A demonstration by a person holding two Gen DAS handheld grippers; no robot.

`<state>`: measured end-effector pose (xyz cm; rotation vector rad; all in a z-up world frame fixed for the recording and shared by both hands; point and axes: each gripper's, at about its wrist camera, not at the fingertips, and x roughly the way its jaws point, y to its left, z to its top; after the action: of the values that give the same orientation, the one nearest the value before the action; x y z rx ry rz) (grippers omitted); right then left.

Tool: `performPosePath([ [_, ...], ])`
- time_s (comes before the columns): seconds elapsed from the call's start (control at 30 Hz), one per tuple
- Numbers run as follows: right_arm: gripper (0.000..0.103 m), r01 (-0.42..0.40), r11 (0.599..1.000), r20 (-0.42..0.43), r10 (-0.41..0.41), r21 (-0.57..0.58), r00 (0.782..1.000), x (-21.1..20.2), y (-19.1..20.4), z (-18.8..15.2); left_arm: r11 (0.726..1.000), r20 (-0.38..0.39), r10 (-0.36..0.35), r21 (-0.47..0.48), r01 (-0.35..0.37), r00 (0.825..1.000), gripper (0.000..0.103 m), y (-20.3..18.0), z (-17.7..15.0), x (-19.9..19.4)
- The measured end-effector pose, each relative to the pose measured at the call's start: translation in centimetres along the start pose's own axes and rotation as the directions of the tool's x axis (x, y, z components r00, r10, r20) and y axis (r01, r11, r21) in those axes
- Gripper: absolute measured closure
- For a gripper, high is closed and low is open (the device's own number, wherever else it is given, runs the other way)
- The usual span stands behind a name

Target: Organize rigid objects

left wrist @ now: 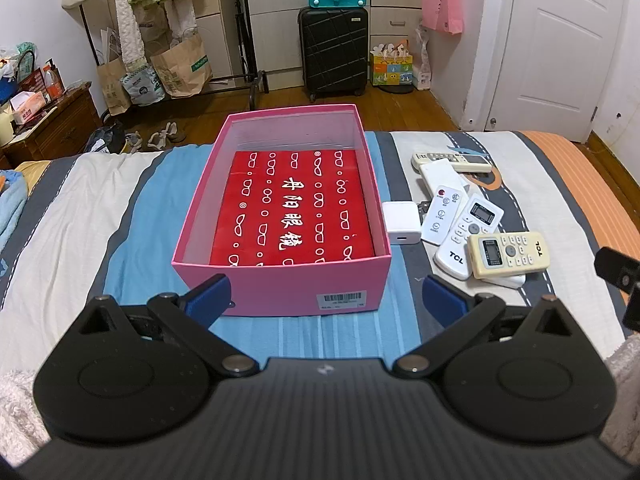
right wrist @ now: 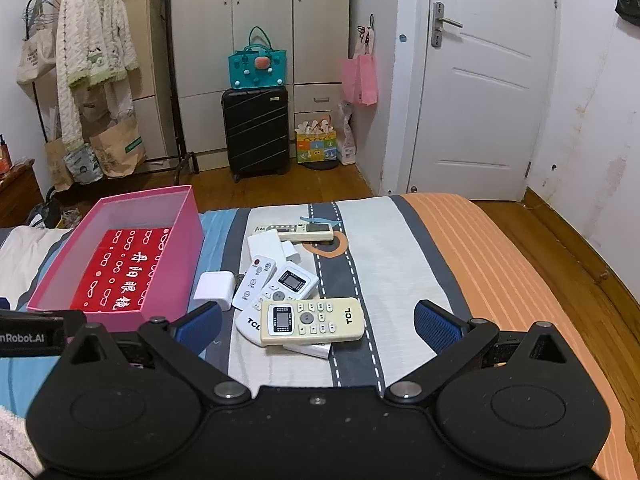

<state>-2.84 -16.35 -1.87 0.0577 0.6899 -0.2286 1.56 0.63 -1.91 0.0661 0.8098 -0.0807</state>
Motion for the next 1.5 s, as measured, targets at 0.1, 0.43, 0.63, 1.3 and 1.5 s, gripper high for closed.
performPosePath([
  [0.1, 0.0, -0.004, 1.0, -0.004, 0.004, -0.005, 1.0, 0.1, 0.2, -0.2, 1.0, -0.002, -0.006, 0.003, 0.006, 1.0, 0.0, -0.2, 0.1, 0.0],
  [0.43, 0.0, -0.002, 1.0, -0.01, 0.002, -0.001, 1.0, 0.3, 0.1, -0.2, 1.0, -0.007, -0.029, 0.004, 0.029, 1.0, 0.0, -0.2, 0.2, -0.1],
  [0.63, 0.0, -0.003, 1.0, -0.013, 0.003, -0.003, 1.0, 0.4, 0.1, -0.2, 1.0, -0.009, -0.03, 0.005, 0.03, 0.999, 0.0, -0.3, 0.2, 0.0],
  [1.3, 0.0, -0.006, 1.0, -0.014, 0.006, 0.0, 1.0, 0.4, 0.2, -0.3, 0.999, -0.008, -0.032, 0.01, 0.032, 0.999, 0.0, -0.5, 0.1, 0.0],
  [1.5, 0.0, -0.188, 0.977, 0.032, 0.186, 0.097, 0.982, 0.5, -1.2, 1.1, 0.996, 0.022, -0.091, -0.014, 0.091, 0.996, 0.0, 0.7, 1.0, -0.9],
])
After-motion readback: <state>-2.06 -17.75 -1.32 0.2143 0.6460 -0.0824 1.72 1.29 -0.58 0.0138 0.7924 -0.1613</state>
